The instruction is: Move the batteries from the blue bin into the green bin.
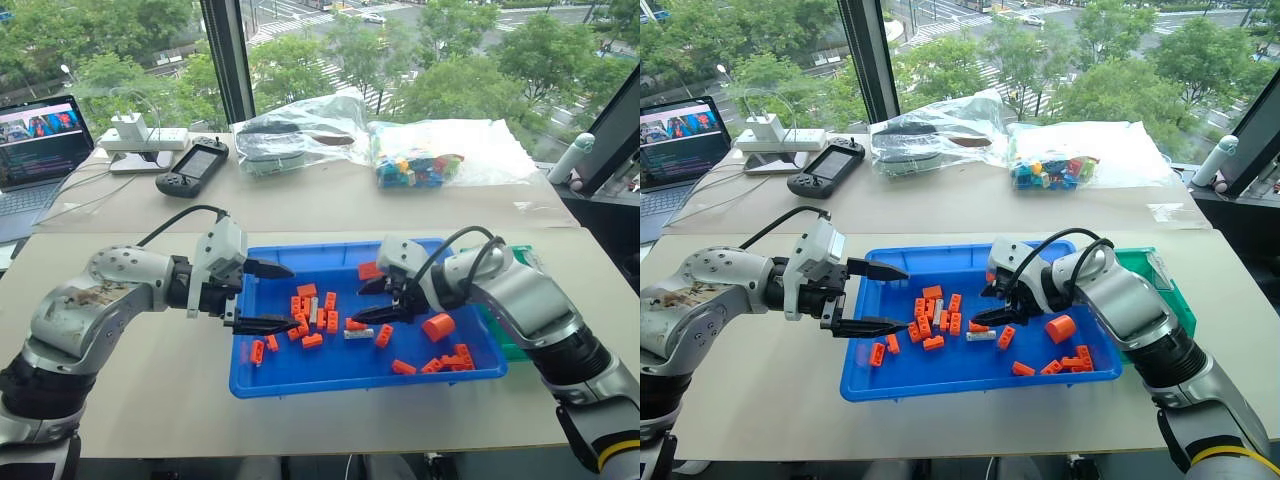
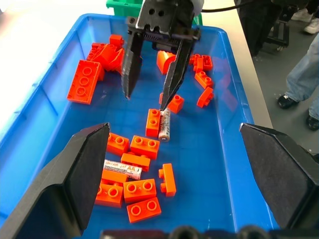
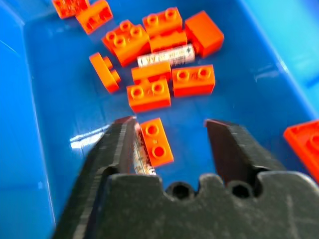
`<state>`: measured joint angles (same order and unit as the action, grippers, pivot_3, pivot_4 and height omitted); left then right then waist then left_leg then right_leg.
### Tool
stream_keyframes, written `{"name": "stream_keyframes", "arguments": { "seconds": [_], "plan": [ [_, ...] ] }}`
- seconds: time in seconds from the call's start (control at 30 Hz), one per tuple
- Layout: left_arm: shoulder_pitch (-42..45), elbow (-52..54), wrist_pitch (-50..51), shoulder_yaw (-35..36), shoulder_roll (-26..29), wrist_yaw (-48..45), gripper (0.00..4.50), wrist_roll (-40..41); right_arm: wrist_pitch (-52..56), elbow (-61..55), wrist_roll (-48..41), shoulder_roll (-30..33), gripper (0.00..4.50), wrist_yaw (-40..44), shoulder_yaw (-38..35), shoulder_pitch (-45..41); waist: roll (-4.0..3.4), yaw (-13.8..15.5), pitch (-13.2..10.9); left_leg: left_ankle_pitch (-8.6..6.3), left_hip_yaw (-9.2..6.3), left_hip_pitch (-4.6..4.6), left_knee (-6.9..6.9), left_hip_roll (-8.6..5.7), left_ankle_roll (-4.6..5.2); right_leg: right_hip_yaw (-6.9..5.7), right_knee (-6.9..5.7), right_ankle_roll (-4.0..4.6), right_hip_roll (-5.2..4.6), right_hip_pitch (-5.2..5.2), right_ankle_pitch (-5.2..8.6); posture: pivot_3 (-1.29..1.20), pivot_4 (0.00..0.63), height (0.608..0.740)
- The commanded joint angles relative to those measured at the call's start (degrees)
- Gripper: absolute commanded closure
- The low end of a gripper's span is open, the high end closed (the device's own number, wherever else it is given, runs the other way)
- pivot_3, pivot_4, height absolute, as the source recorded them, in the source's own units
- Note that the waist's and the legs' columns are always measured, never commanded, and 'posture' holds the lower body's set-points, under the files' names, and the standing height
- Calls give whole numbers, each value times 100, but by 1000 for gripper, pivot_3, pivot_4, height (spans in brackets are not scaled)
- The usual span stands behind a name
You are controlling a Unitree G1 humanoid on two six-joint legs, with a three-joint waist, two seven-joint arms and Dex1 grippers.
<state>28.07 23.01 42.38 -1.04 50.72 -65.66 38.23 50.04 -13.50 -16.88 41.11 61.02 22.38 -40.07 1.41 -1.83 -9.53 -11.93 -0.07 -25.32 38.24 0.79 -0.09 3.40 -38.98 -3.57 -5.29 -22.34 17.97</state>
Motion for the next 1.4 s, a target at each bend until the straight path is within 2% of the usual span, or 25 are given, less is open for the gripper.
{"name": "stream_keyframes", "arguments": {
  "seconds": [0.03,0.43,0.53,0.67,0.87,1.07,1.2,1.37,1.4],
  "plan": [
    [4,136,-43,60,84,20,0,-29,-187,-70,68,-116,2035,-26,61,-18,0,-14,0,0,0,0,0,0,0,0,0,0,0,0,0,0,150,725],
    [21,129,-80,51,103,27,0,-55,-422,294,358,-214,2035,-40,195,165,0,-22,0,0,-1,0,0,0,0,-1,0,0,1,1,0,0,150,725],
    [27,125,-94,42,98,24,0,-75,-421,354,391,-252,2762,-59,182,189,0,-25,0,0,0,0,0,0,0,-1,0,0,1,0,0,0,150,725],
    [22,119,-98,49,107,11,0,-84,-427,378,428,-267,4035,-37,174,215,0,-24,0,0,-1,0,0,0,0,-1,-1,0,1,1,0,0,150,725],
    [7,110,-98,57,91,7,0,-107,-414,464,350,-144,4062,-15,-244,-48,0,-24,0,0,-1,0,0,0,0,-1,0,0,1,1,0,0,150,725],
    [9,99,-114,39,63,15,0,-137,-806,944,685,487,4062,-4,-599,-432,0,1,0,0,0,0,-1,-1,0,-1,2,0,0,1,0,0,150,725],
    [5,89,-148,1,21,20,0,-164,-1334,1580,1139,1146,4062,4,-742,-636,0,36,0,0,5,0,-1,-3,0,-1,4,0,-4,0,0,0,150,725],
    [27,62,-170,-33,-32,15,0,-215,-1698,1969,1301,1081,4062,-109,-820,-626,0,3,0,0,11,2,-3,3,0,2,10,0,1,-2,0,0,150,725],
    [31,59,-171,-34,-43,13,0,-223,-1773,2001,1370,1049,3562,-173,-824,-647,0,-12,0,0,10,2,-4,4,0,2,9,0,2,-4,0,0,150,725]
  ]
}}
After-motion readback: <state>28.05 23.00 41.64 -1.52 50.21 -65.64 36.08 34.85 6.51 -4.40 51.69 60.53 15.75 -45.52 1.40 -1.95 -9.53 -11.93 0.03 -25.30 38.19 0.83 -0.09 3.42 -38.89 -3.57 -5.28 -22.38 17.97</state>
